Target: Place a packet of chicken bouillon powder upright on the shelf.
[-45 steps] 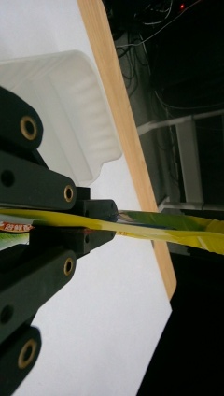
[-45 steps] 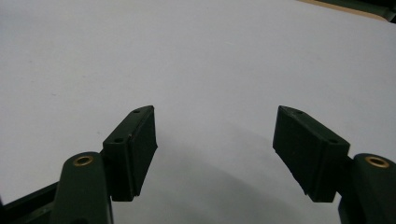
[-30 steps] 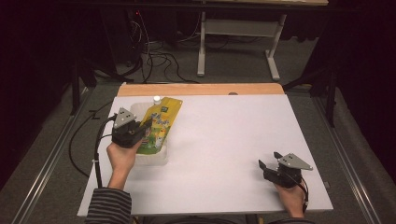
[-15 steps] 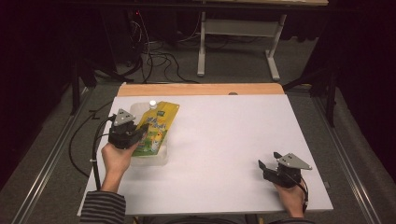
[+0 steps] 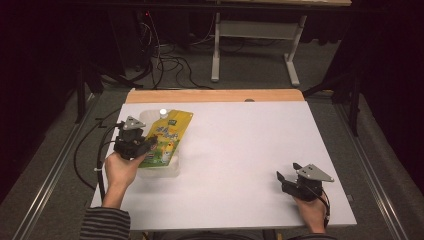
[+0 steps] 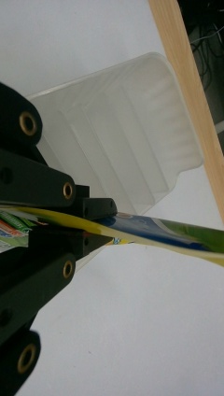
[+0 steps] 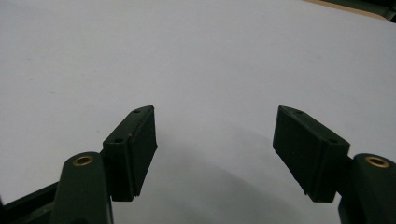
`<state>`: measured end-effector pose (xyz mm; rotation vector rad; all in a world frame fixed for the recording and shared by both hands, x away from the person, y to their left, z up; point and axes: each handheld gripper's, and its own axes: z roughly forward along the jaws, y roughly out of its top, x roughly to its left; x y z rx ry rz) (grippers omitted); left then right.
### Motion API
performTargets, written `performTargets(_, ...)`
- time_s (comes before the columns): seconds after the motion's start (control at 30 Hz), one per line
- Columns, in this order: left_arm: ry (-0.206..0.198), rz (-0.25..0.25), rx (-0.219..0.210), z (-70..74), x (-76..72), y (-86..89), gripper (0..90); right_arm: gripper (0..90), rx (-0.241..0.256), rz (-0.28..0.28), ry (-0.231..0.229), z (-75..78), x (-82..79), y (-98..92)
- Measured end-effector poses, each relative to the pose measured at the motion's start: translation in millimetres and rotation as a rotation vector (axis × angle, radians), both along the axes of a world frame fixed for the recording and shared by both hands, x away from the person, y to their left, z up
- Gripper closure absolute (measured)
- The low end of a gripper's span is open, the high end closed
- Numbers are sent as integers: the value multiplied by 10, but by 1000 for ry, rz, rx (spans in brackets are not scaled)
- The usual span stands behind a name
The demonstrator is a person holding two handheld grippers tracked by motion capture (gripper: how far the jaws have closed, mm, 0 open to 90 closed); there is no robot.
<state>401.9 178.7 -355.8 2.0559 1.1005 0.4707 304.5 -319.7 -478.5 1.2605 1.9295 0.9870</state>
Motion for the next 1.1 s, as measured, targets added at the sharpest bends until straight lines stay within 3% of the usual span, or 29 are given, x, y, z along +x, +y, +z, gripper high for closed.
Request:
performTargets(0.3,-46,-2,-12,-31,-14,-50,895,307,0,-1,0,0,0,-1)
performTargets(0.5,-122,16,-51,-72,-45,-72,895,307,-4,3,0,-1,2,3)
performTargets(0.57,-129,17,-62,-102,-40,-65,894,307,0,0,1,0,0,0)
performTargets(0.77,-96,17,-66,-141,-63,-3,881,307,-4,3,2,-1,3,3)
performTargets(1.1,-24,12,-17,-110,-71,53,885,307,-10,2,3,-1,5,7)
